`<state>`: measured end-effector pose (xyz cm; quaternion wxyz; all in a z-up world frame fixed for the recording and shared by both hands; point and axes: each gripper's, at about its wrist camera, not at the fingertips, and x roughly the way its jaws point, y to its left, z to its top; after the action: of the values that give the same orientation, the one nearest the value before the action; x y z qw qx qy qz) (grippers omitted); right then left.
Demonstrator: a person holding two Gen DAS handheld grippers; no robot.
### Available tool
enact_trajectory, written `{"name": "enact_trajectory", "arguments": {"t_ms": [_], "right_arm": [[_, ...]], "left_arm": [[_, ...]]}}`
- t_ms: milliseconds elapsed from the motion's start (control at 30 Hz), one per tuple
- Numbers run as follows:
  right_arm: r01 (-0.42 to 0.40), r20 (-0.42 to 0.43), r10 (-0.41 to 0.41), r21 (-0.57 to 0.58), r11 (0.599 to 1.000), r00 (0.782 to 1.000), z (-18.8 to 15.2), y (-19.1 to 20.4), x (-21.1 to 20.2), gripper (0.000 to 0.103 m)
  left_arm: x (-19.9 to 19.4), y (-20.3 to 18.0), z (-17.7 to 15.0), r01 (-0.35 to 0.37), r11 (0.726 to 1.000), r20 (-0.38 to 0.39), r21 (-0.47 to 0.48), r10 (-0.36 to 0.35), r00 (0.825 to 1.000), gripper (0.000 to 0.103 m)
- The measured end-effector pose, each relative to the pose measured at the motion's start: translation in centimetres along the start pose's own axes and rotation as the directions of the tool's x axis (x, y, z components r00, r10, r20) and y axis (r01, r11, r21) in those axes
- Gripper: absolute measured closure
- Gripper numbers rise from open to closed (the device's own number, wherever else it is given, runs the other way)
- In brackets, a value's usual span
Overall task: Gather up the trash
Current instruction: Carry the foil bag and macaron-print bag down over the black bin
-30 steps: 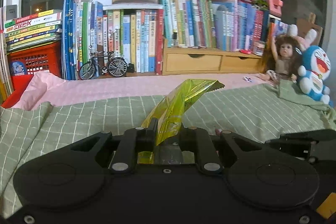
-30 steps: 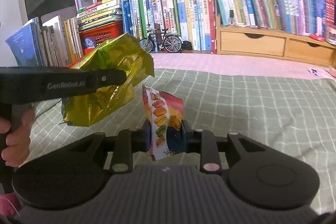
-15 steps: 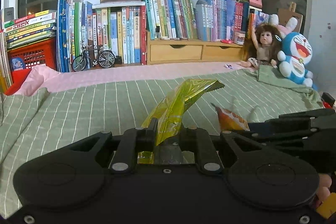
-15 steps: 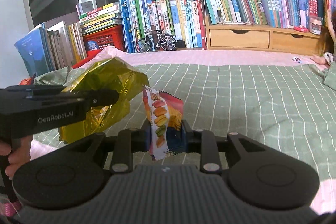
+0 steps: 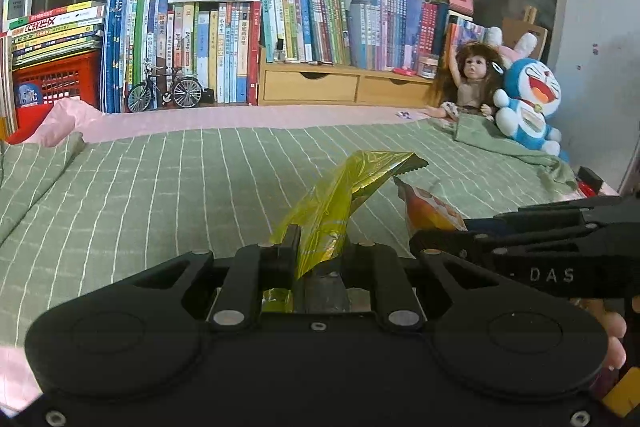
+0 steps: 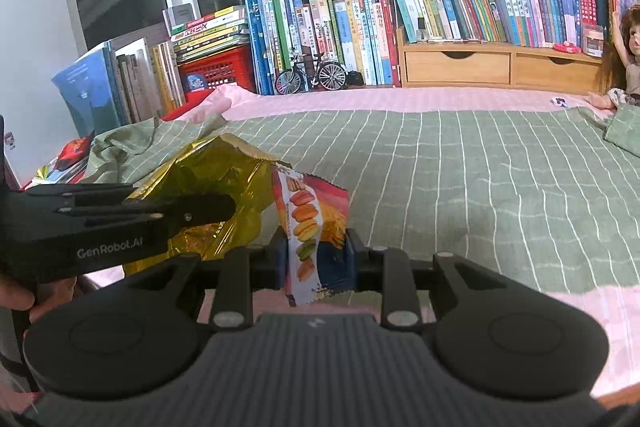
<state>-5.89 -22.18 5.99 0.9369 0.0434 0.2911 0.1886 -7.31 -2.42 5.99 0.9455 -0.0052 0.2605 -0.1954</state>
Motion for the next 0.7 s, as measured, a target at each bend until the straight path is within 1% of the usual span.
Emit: {"name": "enact_trajectory", "arguments": {"t_ms": [167, 300, 567, 700], "right_arm": [[0.0, -0.021, 0.0, 0.0, 1.0, 1.0, -1.5, 0.4, -1.3, 0.071], [0.01, -0.041, -0.01, -0.011, 1.0, 0.999, -3.1, 0.9, -1.9, 0.071], [-0.014, -0.066, 0.014, 0.005, 1.0, 0.998, -5.0, 1.7, -3.6, 0.071], [-0.024, -0.076, 0.026, 0.025, 0.999, 0.997, -5.8, 1.8, -4.7, 0.071]], "left_arm": [[-1.8, -0.7, -2.1, 0.034, 0.999, -0.012, 0.009, -0.034, 0.999, 0.087], [-3.3, -1.4, -3.6, 0.045, 0.998, -0.002, 0.037, -0.045, 0.999, 0.087], [-6.4, -2.9, -5.7, 0.102, 0.992, 0.01, 0.075, -0.103, 0.995, 0.087], [-7.5, -3.4, -6.6, 0.128, 0.989, -0.01, 0.07, -0.128, 0.992, 0.087]]}}
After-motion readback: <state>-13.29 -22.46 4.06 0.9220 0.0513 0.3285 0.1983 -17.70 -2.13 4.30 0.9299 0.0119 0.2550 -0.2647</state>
